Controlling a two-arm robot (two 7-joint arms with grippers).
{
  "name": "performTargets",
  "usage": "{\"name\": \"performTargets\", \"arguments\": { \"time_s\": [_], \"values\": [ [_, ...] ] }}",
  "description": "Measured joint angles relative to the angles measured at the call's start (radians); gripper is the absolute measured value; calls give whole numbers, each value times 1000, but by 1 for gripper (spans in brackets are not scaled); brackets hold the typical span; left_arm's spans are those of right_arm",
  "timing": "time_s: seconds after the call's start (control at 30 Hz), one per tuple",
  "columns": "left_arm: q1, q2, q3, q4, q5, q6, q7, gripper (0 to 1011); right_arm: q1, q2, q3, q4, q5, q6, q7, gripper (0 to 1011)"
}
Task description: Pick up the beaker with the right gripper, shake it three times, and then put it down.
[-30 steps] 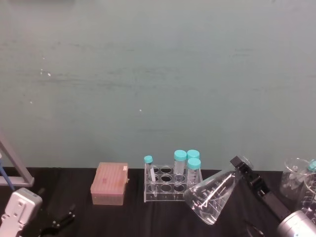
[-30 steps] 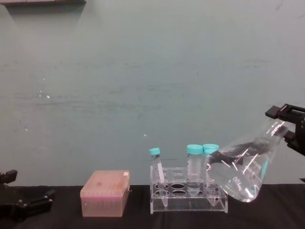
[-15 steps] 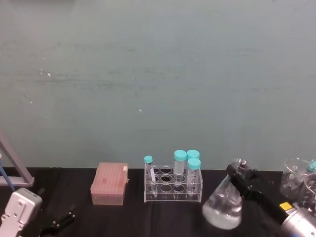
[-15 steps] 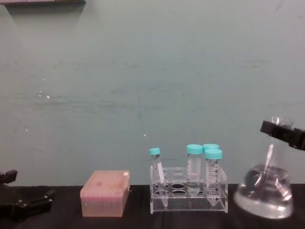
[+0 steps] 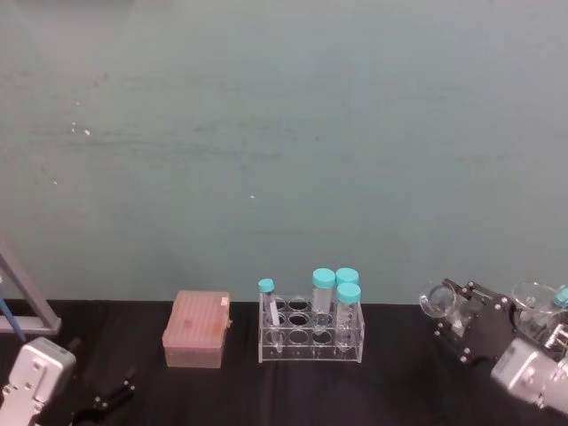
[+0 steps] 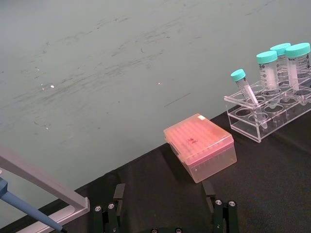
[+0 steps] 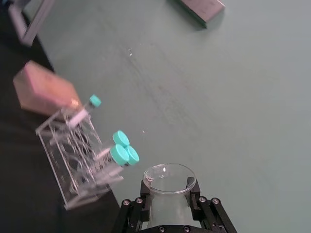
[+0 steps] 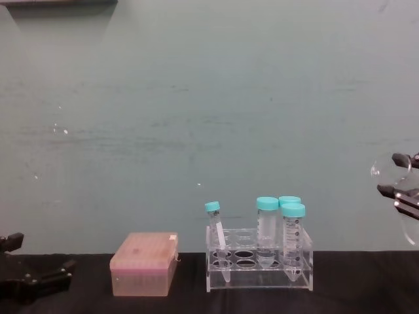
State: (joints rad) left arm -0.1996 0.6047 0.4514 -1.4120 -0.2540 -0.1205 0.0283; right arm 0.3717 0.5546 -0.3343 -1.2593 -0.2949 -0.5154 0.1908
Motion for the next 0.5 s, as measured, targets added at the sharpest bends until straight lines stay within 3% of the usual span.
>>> {"name": "performTargets", "arguments": {
  "time_s": [0.07,0.2,0.33,0.43,0.5],
  "values": [
    [0,0,0,0,0,0,0,1000,5,5,-3,7,-68,-20,-37,461],
    [0,0,0,0,0,0,0,1000,9,7,-4,16,-163,-43,-96,461],
    [0,0,0,0,0,0,0,1000,12,8,-4,21,-225,-52,-130,461],
    [0,0,0,0,0,0,0,1000,11,5,-1,21,-230,-53,-131,461],
    [0,0,0,0,0,0,0,1000,0,-6,11,11,-174,-52,-95,461]
  ]
}}
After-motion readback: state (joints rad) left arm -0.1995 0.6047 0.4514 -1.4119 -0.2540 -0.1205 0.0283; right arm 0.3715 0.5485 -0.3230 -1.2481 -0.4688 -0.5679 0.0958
